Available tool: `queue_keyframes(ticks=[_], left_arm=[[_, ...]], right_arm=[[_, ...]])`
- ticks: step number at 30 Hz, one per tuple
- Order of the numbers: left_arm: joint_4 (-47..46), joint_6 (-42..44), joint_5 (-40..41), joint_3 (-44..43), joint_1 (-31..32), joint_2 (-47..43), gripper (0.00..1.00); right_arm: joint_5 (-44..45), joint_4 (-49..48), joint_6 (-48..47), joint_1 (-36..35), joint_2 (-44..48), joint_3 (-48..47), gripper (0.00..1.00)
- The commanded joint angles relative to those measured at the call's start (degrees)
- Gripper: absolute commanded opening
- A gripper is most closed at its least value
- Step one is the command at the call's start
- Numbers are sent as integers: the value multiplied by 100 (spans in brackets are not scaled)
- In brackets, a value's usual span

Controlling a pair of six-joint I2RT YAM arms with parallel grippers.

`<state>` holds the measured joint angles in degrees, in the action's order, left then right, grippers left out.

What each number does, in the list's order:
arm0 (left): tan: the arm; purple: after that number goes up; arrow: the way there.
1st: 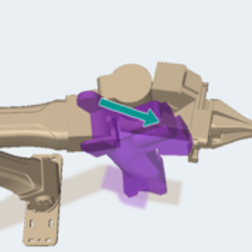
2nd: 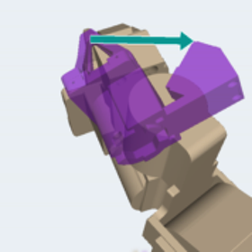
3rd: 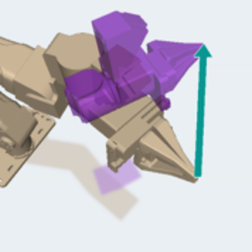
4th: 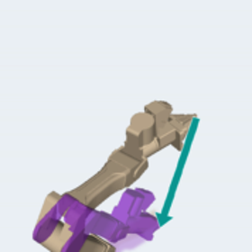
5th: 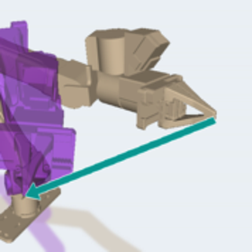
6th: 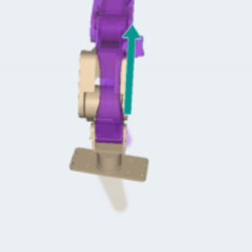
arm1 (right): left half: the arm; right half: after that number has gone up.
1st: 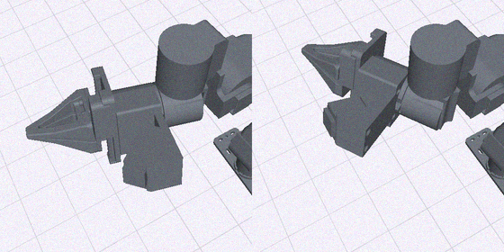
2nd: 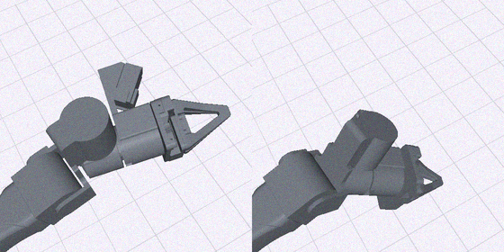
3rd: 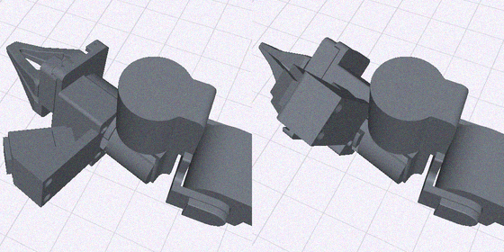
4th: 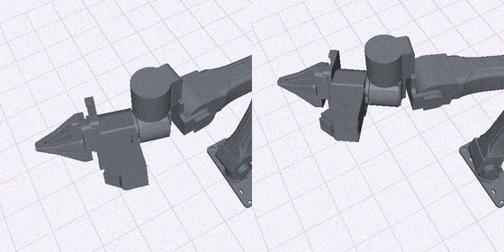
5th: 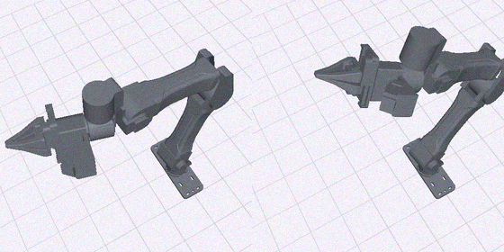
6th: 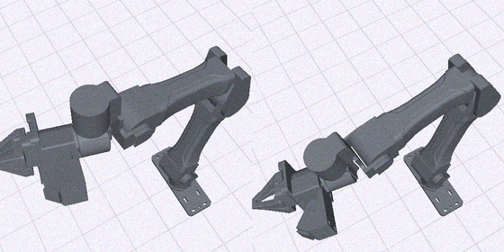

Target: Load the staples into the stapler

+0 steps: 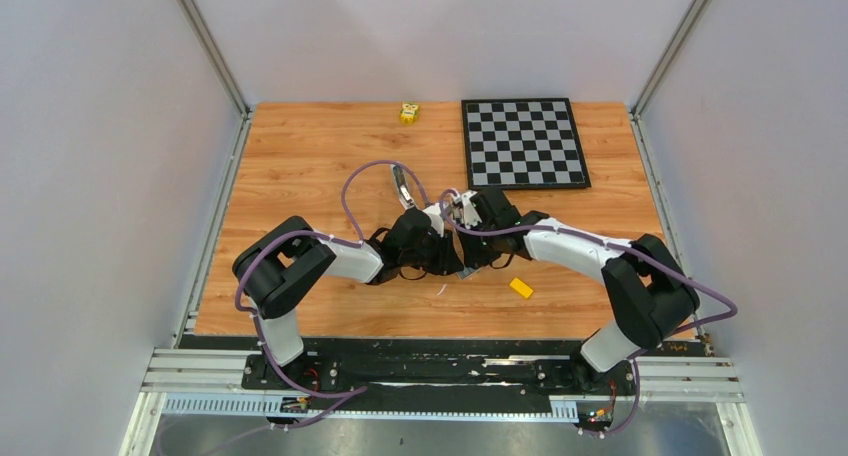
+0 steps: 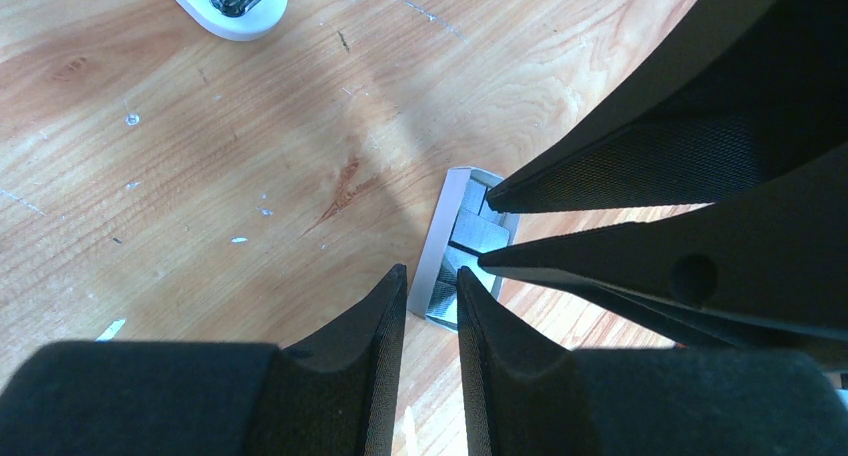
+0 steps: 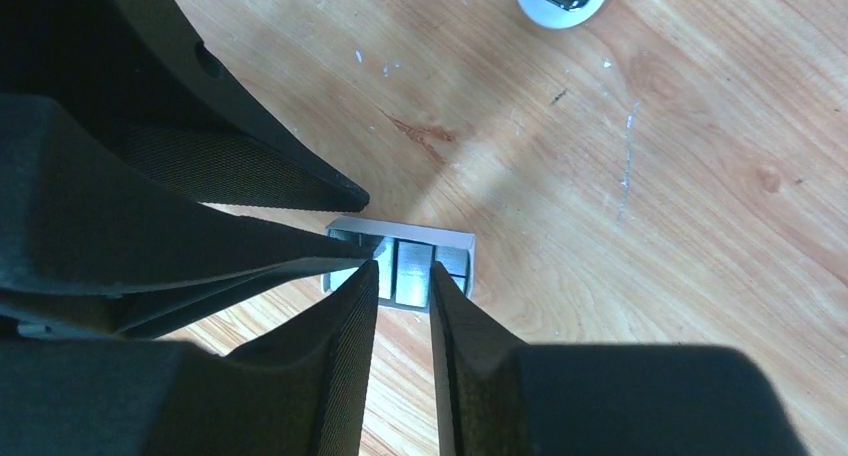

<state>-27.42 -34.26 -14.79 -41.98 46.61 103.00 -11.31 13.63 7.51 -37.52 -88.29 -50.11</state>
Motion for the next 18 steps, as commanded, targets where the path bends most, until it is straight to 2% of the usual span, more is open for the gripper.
queue_keyframes(ticks=[1,9,18], left_arm=[[221,164,159,161,41,-79,27],[202,159,169,192,41,-95,27],[232,172,170,159,41,-76,27]], right_arm=[[-294,-92,6,-15,-136,82,30],[-622,-319,43,125,-142,264,37],[-911,-440,75,249,-201,329,38]])
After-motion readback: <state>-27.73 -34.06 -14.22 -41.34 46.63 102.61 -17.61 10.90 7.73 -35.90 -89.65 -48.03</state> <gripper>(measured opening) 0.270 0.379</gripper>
